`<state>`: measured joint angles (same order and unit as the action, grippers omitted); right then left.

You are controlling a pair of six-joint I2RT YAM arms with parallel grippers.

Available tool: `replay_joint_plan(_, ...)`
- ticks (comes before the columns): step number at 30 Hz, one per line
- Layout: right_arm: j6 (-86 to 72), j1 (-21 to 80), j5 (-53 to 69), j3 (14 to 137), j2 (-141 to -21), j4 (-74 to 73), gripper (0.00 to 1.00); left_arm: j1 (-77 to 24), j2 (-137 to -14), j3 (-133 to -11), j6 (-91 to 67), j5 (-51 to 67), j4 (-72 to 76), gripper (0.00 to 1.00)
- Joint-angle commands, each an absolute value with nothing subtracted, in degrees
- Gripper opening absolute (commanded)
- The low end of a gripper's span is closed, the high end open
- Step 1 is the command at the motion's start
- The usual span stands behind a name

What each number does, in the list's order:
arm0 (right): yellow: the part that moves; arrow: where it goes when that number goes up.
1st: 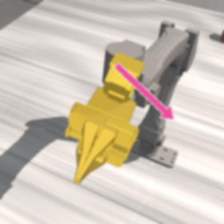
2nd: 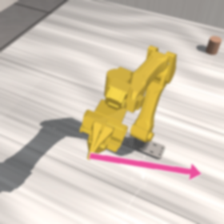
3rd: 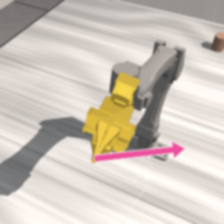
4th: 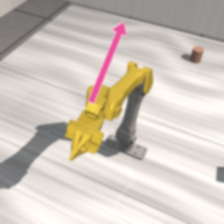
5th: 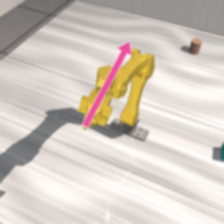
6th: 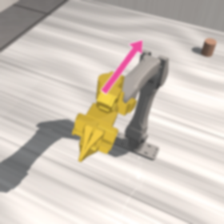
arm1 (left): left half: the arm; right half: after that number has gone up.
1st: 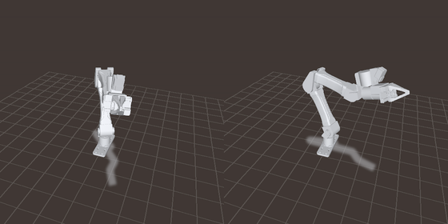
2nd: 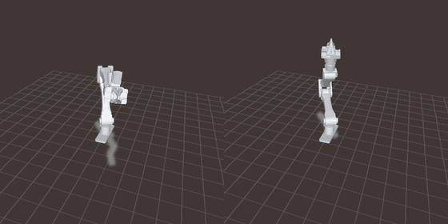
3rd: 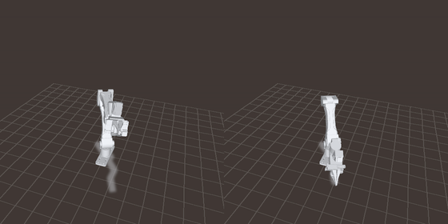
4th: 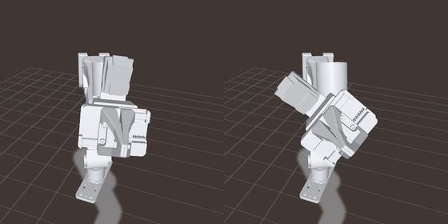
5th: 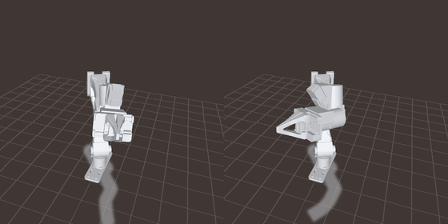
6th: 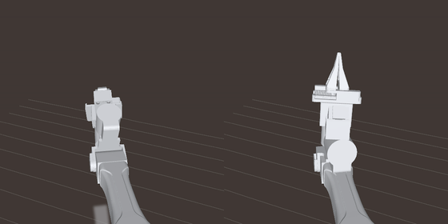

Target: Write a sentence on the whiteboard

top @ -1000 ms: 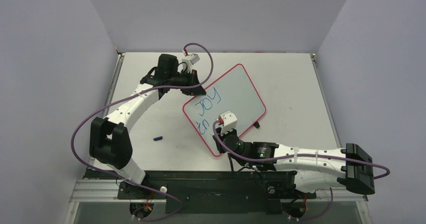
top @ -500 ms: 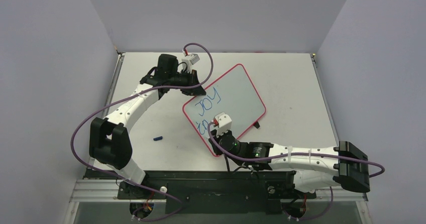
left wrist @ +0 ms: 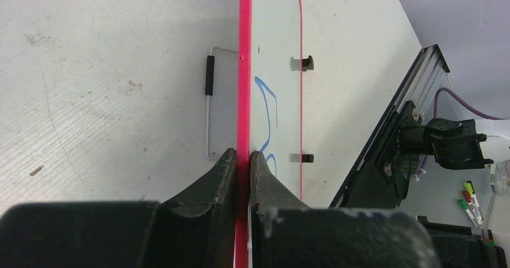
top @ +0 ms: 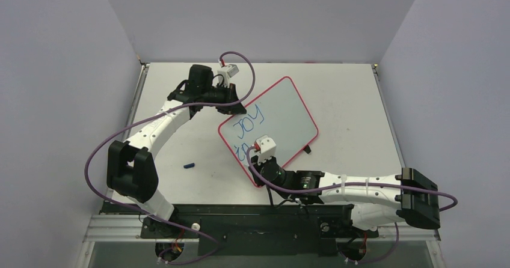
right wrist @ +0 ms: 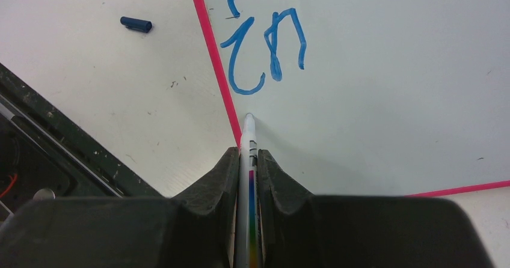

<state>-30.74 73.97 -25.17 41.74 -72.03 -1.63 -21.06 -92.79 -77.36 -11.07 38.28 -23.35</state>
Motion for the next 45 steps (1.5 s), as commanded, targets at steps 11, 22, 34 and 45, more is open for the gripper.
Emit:
replay_joint_plan(11, -32.8, 71.4, -30.5, 41.6, -71.8, -3.7, 0.0, -21.2, -89.9, -78.1, -7.9, 36.0, -21.4, 0.0)
replay_joint_plan(22, -32.2, 72.7, -31.5, 44.2, -68.5, -6.3, 0.0, -21.2, -89.8, -78.2, -7.9, 36.1, -21.5, 0.0)
replay_joint_plan(34, -30.7, 73.1, -28.9, 47.3, -69.9, -5.5, 0.0, -21.2, -89.6, -78.1, -7.9, 36.2, -21.4, 0.0)
replay_joint_plan(45, -30.3, 73.1, -27.4, 48.7, -73.7, -4.3, 0.0, -21.2, -89.5, -78.1, -7.9, 36.2, -21.4, 0.0)
